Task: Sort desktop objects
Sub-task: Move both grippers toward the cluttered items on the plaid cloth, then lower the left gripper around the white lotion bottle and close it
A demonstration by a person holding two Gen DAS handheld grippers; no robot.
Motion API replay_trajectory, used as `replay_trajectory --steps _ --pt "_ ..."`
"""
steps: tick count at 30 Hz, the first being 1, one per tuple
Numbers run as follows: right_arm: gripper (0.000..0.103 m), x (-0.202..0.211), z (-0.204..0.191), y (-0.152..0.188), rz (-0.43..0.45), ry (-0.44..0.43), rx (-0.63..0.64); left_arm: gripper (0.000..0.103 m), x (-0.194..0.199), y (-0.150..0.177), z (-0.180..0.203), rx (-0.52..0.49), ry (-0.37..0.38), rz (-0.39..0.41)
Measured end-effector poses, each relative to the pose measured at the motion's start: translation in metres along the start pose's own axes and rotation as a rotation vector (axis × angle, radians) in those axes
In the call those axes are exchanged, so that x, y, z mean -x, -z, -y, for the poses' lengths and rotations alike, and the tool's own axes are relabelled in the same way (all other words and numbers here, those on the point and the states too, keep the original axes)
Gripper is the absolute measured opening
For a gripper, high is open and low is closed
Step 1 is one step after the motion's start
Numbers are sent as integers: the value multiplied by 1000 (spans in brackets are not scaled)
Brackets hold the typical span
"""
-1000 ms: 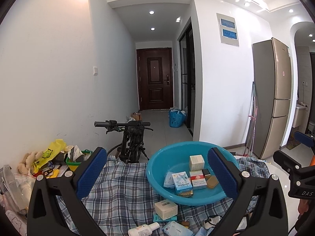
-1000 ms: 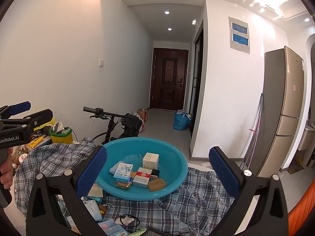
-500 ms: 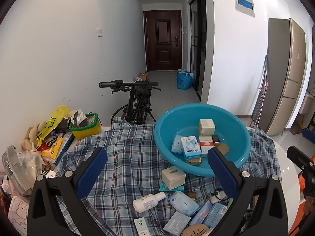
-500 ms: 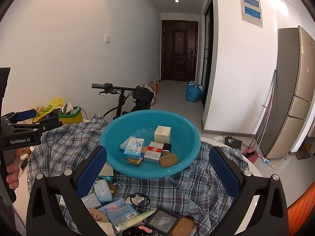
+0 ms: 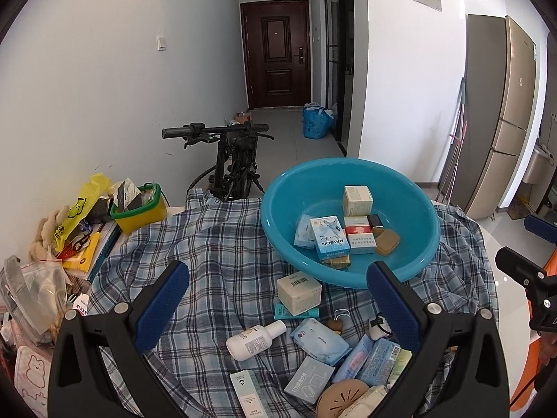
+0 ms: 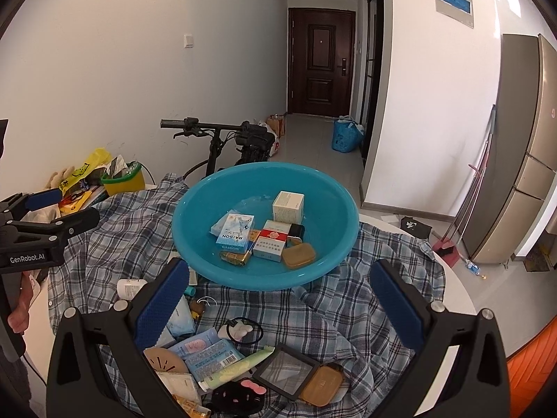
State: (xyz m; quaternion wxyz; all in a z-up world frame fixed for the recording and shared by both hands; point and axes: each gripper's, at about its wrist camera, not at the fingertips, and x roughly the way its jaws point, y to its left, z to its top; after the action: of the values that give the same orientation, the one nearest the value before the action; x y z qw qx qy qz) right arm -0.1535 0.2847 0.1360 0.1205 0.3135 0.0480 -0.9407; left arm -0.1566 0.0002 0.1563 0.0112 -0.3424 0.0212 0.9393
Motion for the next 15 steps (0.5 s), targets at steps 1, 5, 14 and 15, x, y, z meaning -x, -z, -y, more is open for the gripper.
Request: replay_trajectory --steps 1,5,14,15 --pt "103 0 0 1 -2 -2 1 103 -1 1 1 -2 5 -6" --pt "103 -4 -2 9 -17 -8 8 103 -4 12 3 -10 0 -14" --pt "103 -19 -1 38 -66 -26 -14 103 -20 51 6 -10 50 -52" --pt "103 -20 0 40 -70 -25 -17 103 -22 52 6 -8 57 -57"
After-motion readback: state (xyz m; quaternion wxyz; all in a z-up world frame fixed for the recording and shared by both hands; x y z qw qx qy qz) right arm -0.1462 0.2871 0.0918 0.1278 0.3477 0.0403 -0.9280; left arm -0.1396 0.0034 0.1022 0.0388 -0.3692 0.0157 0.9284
